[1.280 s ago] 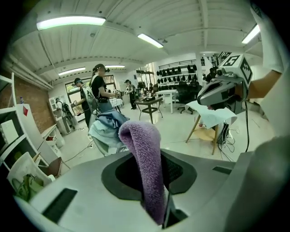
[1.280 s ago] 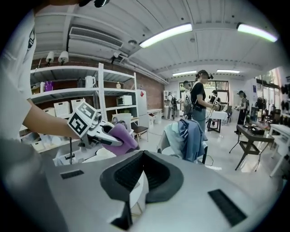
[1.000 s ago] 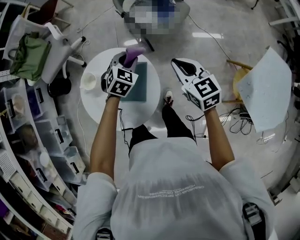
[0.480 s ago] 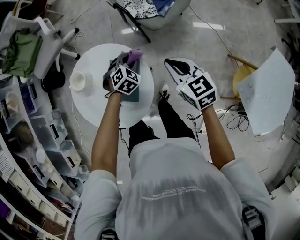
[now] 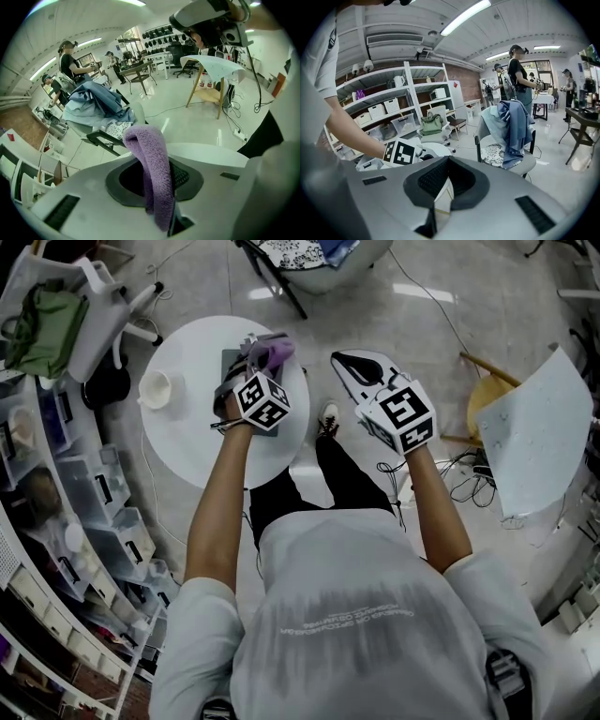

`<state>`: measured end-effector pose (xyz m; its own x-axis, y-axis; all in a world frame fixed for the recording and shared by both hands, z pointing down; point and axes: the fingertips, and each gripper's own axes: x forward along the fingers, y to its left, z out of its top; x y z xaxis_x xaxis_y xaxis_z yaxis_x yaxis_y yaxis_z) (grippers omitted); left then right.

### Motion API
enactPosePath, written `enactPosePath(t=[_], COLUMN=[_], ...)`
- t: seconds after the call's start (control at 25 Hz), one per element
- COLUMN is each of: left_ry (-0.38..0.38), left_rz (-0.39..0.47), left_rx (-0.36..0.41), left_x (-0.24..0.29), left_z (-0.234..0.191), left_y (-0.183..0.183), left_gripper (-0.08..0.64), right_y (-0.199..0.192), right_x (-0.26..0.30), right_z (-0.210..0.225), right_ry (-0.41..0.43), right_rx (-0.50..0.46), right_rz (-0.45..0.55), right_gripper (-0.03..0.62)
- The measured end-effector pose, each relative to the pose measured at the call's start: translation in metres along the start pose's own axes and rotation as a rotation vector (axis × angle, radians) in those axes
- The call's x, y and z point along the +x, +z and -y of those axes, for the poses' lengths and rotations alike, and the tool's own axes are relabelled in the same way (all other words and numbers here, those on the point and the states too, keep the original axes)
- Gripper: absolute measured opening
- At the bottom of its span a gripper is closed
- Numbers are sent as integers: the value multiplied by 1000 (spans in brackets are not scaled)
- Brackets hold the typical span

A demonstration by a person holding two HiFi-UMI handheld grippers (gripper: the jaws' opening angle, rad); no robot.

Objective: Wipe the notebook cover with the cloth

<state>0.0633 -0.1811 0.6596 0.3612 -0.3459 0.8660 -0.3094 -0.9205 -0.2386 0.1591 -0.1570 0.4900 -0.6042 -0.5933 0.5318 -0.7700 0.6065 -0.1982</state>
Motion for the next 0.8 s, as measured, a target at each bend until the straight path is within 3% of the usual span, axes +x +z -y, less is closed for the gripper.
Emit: enactPosePath(t=[0.2,0.56,0.8], left_ry=[-1,-4,-19], left_rz=[-4,-71,-106], left_rx=[-20,57,34], left_x=[-4,-13,-17], left_z=[7,29,44], left_y=[-5,-18,-25], left_gripper=[89,89,87], right_y=[4,-1,-4], right_x=[1,1,-4], right_z=[-8,-20,-34], right_ry=[4,-15,24], right_rx=[-13,46,32], right_rz=[29,45,65], right_gripper=[2,2,2])
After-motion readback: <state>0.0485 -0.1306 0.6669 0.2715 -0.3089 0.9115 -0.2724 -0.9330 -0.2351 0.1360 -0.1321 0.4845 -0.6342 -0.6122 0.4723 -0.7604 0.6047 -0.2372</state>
